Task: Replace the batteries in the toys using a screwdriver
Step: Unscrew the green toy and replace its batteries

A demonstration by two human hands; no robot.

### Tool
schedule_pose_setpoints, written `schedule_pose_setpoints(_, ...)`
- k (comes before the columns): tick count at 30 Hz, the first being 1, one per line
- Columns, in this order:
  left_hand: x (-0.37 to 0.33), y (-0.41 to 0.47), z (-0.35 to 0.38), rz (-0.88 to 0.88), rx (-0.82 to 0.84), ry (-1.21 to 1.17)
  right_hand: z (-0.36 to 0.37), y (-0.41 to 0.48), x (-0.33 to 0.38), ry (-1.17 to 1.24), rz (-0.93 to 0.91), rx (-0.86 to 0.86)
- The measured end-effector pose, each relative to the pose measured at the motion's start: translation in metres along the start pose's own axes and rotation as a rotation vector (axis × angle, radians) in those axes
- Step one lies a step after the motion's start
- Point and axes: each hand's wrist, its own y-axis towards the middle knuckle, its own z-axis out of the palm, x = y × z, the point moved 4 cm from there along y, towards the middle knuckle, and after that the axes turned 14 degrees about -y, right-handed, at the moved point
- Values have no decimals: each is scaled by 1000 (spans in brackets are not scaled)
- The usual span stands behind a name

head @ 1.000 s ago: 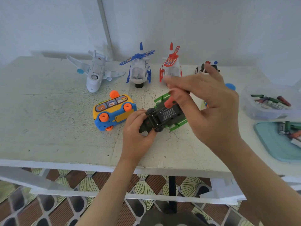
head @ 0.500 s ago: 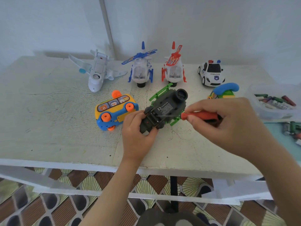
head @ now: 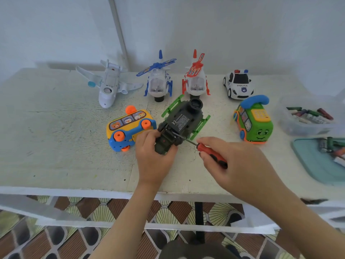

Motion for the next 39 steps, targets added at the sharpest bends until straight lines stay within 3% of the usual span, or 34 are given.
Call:
schedule_pose_setpoints(3, -1, 0, 0, 19, -4, 1, 7, -9, 4, -35, -13, -104)
schedule_pose_setpoints(6, -2, 0, 0, 29, -9, 6, 2, -9, -7, -8, 88, -212)
schedule_pose_setpoints(13, -2, 1, 1, 26, 19, -50, -3, 1, -21, 377, 193, -66)
schedule_pose_setpoints(20, 0, 1, 2, 47, 100, -107, -19, 13, -26, 813, 269, -332)
schedule_pose_setpoints(26, -4, 1, 5, 49, 176, -175, -22, 24, -28, 743, 234, -389)
schedule_pose_setpoints(39, -2, 1, 5, 24, 162, -190, -20, 28, -19, 635, 109, -419)
